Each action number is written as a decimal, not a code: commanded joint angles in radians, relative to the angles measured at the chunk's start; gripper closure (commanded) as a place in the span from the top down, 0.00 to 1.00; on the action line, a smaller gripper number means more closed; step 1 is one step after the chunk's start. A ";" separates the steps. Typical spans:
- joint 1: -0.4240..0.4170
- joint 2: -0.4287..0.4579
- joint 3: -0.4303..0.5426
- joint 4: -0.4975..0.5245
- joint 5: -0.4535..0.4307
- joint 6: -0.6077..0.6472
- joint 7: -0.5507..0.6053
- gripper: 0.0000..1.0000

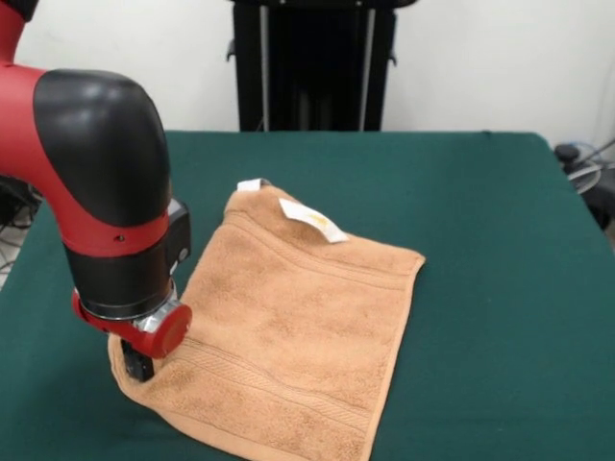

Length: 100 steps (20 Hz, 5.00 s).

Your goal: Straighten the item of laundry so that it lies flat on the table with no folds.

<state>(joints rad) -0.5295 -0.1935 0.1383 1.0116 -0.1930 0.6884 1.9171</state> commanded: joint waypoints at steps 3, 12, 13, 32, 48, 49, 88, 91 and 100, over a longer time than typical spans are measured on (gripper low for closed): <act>-0.002 0.029 0.058 0.042 -0.083 -0.087 -0.108 0.00; 0.004 -0.107 0.024 0.196 -0.067 -0.055 -0.062 0.00; 0.003 -0.126 0.024 0.215 -0.063 -0.048 -0.061 0.00; 0.033 -0.342 0.024 0.369 0.004 0.127 0.007 0.00; 0.123 -0.352 -0.016 0.448 0.034 0.062 0.158 0.00; 0.130 -0.351 -0.020 0.448 0.036 0.061 0.167 0.00; 0.318 -0.245 -0.133 0.468 0.157 -0.066 0.359 0.00; 0.339 -0.239 -0.147 0.481 0.192 -0.072 0.378 0.00; 0.370 -0.203 -0.171 0.508 0.270 -0.114 0.380 0.00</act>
<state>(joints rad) -0.1843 -0.4602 -0.0059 1.3876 0.0130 0.6555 1.9707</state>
